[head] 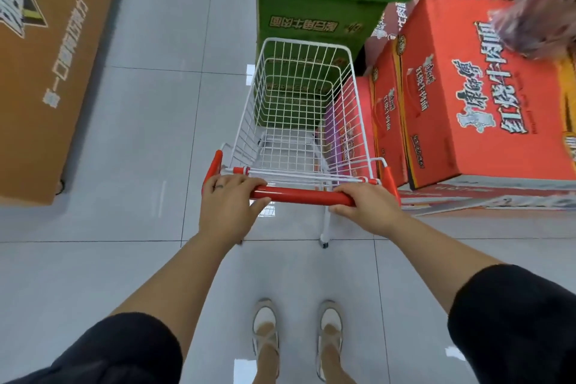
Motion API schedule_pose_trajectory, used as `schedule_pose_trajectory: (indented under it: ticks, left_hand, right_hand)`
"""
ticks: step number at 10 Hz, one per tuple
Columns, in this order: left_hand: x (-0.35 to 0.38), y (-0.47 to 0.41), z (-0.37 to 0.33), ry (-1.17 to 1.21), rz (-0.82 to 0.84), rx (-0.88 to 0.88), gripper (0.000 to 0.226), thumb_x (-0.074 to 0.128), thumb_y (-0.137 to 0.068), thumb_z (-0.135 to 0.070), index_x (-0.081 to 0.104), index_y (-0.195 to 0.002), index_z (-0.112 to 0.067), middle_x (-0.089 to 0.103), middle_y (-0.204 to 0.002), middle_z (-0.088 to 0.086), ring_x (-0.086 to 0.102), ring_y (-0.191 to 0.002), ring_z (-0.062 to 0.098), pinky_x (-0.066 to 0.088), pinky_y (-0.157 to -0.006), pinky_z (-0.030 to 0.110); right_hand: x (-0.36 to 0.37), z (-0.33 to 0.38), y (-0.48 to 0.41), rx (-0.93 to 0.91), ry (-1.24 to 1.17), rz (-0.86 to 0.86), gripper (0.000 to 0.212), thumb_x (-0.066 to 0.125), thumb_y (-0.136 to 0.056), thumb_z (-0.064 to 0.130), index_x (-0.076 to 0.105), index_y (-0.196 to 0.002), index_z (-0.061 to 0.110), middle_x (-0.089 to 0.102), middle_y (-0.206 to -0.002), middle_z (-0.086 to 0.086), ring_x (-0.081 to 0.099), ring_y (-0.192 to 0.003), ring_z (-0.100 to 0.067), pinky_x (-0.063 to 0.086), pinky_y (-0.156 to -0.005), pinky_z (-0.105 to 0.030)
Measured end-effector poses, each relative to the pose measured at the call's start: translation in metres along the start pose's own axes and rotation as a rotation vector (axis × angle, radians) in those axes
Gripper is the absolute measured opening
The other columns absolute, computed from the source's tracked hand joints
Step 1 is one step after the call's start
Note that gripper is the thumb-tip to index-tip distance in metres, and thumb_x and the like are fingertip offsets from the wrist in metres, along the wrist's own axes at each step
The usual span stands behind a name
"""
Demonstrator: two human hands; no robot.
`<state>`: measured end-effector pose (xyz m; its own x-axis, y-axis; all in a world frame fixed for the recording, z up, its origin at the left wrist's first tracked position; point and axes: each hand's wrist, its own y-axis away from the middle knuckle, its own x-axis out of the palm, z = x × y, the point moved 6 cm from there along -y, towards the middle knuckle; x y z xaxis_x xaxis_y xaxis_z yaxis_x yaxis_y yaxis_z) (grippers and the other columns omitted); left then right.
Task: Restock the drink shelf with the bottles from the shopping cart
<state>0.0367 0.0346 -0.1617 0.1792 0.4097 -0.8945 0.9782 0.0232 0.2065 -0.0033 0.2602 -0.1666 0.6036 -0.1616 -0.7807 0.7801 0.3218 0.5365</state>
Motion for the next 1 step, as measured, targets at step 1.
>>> schedule_pose_trajectory:
  ticks: [1]
  left_hand:
    - [-0.0417,-0.0031,-0.0148,0.13,-0.115,-0.021,0.029,0.058,-0.091,-0.022,0.061,-0.119,-0.024,0.056,-0.125,0.001,0.046,-0.119,0.022,0.025,-0.106,0.035]
  right_hand:
    - [-0.0322,0.0125,0.0115,0.014,-0.28,-0.062,0.057,0.067,-0.084,0.032,0.044,-0.135,0.026,0.051,-0.134,-0.001,0.045,-0.124,-0.019,0.036,-0.102,-0.034]
